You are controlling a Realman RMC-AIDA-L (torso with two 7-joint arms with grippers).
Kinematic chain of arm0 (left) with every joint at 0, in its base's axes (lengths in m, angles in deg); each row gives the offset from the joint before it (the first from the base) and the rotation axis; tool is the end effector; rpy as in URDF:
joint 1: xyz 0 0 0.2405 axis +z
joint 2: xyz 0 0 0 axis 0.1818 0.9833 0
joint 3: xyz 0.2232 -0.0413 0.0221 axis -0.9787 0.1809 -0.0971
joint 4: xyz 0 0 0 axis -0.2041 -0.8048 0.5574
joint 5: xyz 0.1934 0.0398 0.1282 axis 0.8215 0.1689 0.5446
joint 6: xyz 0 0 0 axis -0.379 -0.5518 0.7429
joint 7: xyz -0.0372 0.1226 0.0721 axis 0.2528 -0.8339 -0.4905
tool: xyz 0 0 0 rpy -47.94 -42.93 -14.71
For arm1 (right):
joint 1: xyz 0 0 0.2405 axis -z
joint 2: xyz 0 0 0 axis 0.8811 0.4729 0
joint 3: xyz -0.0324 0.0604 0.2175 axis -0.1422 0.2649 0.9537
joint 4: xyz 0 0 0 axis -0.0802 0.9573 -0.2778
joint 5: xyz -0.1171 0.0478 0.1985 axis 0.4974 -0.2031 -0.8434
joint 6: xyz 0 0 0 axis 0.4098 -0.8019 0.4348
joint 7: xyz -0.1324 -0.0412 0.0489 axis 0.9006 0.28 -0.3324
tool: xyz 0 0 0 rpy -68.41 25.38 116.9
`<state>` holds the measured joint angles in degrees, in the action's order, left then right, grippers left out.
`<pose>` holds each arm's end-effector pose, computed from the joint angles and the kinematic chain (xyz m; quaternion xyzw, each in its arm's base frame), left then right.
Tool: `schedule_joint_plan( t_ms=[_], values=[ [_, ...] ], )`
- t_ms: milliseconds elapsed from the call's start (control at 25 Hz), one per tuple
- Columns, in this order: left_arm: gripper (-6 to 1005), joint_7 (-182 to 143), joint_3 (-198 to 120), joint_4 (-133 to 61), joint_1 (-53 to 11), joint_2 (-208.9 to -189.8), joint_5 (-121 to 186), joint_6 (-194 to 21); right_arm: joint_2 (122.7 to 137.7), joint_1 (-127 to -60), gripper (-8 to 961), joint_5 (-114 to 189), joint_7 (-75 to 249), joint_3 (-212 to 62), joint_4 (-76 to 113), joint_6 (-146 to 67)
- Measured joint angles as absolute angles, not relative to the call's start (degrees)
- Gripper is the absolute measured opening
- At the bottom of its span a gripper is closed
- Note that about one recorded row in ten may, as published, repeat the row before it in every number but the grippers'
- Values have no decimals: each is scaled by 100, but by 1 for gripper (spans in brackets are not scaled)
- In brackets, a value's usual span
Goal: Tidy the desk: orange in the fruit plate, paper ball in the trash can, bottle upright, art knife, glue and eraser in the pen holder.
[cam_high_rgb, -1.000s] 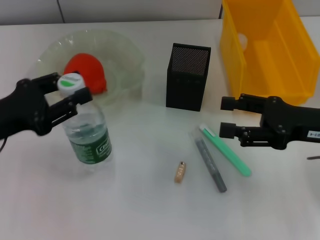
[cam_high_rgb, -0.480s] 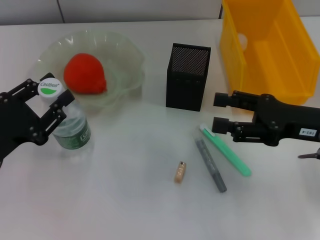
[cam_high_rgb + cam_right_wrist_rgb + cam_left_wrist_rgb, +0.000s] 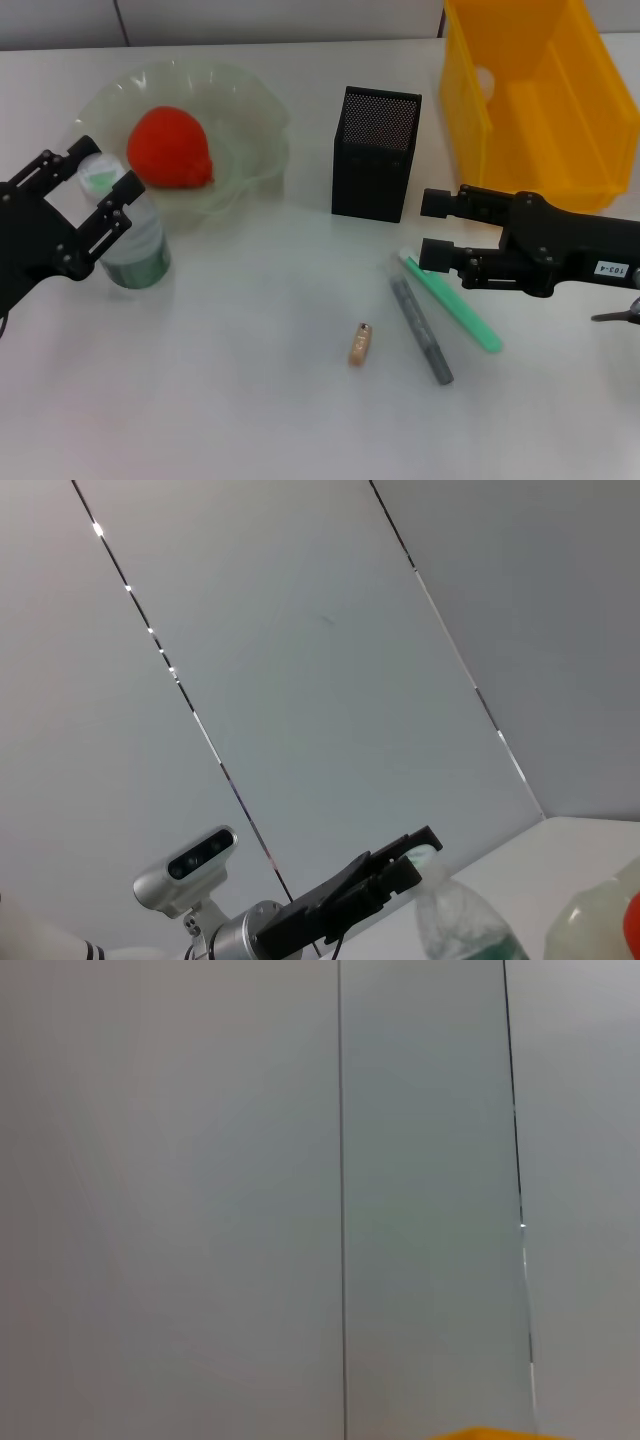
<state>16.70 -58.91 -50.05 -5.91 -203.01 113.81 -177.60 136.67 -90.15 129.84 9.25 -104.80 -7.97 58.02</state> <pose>-0.3157 0.2518 0.0191 -0.8199 -0.1198 -0.4134 0.3775 0.2381 0.2930 0.0075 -0.8907 0.2400 0.3859 0.0100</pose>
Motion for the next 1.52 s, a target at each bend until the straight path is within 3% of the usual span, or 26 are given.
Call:
schedule_joint_plan(
  t_ms=[200, 400, 520, 600, 640, 800, 1080, 1240, 1360, 1520],
  values=[
    [570, 1721, -5611, -4999, -494, -20284, 11346, -18119, 13667, -9012, 842, 12984, 925, -10481, -797, 5846],
    [786, 2469, -4836, -5271, -234, -20198, 11205, -19235, 13667, -9001, 843, 12983, 925, -10481, -797, 5897],
    [786, 2988, -4758, -5517, -154, -20125, 11187, -19358, 13667, -8998, 843, 12943, 925, -10482, -816, 5908],
    [785, 3550, -5211, -5874, -111, -19942, 11366, -19353, 13656, -9012, 843, 12854, 919, -10479, -888, 5939],
    [785, 3550, -5211, -5874, -111, -19942, 11366, -19353, 13635, -9028, 843, 12834, 869, -10484, -958, 5955],
    [785, 3855, -6894, -6097, -242, -19562, 11963, -19292, 13571, -9084, 843, 12886, 17, -10569, -1987, 6047],
    [784, 3916, -7102, -6371, -535, -19734, 13005, -18944, 13425, -9308, 843, 13815, -2348, -11278, -4551, 6160],
    [784, 4175, -7115, -6414, -699, -19772, 13243, -18694, 13376, -9830, 843, 14986, -3646, -11656, -5745, 6727],
    [783, 4310, -7114, -6464, -742, -19776, 13317, -18652, 13416, -10243, 843, 15988, -4472, -12122, -6197, 7046],
    [783, 4358, -7094, -6473, -767, -19786, 13367, -18537, 13620, -10671, 843, 16968, -5282, -13089, -6209, 6835]
  ],
)
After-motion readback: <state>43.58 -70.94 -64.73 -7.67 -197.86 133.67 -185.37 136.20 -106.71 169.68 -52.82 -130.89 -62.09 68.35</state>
